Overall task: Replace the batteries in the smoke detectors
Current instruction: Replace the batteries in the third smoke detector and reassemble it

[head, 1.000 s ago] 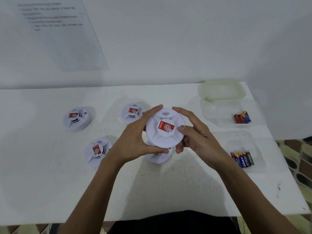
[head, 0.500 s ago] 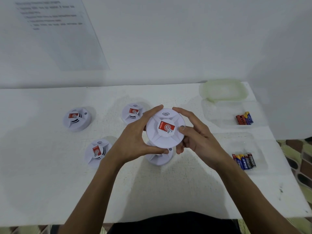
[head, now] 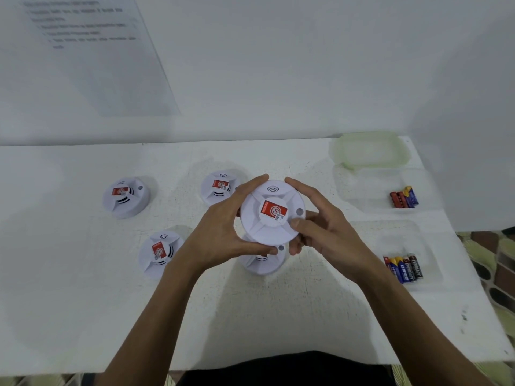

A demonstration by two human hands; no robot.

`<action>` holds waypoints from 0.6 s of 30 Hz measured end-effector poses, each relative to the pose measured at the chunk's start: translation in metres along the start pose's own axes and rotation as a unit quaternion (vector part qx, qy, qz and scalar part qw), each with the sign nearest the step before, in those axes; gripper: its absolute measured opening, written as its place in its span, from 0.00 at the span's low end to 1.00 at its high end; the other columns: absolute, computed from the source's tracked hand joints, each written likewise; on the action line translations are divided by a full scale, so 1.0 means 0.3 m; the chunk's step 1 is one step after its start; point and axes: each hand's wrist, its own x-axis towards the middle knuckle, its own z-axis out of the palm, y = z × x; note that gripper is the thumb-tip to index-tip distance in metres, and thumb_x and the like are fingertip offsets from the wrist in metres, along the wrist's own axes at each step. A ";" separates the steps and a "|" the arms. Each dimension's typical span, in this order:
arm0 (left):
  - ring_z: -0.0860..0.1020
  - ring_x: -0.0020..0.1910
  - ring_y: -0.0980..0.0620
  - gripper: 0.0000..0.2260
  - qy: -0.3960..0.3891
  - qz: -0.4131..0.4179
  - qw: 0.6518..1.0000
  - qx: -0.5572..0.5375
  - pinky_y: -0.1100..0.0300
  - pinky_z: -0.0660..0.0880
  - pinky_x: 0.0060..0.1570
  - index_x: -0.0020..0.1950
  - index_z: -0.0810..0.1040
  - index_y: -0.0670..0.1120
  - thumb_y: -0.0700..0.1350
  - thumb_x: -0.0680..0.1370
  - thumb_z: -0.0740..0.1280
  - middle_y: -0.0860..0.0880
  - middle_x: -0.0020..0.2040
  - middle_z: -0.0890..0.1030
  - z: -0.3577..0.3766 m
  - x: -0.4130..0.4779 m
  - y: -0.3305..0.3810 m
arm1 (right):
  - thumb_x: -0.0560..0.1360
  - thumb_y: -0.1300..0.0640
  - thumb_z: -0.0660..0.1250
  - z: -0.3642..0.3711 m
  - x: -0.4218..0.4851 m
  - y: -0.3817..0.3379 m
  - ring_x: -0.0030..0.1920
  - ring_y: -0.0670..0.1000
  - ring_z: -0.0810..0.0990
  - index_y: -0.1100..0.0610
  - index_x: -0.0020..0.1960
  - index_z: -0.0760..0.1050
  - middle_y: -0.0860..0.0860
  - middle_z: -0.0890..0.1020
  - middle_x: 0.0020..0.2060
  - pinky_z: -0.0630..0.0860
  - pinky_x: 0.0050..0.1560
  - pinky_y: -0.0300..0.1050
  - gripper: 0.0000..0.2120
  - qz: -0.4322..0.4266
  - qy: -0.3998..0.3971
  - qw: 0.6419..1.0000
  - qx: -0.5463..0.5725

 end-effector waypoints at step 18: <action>0.68 0.64 0.69 0.40 0.007 0.000 1.000 0.019 0.78 0.65 0.56 0.68 0.56 0.71 0.61 0.62 0.75 0.75 0.64 0.66 -0.007 0.003 -0.009 | 0.83 0.63 0.56 -0.009 0.012 0.007 0.36 0.59 0.78 0.43 0.72 0.68 0.70 0.78 0.49 0.78 0.41 0.48 0.22 -0.014 -0.012 1.000 0.018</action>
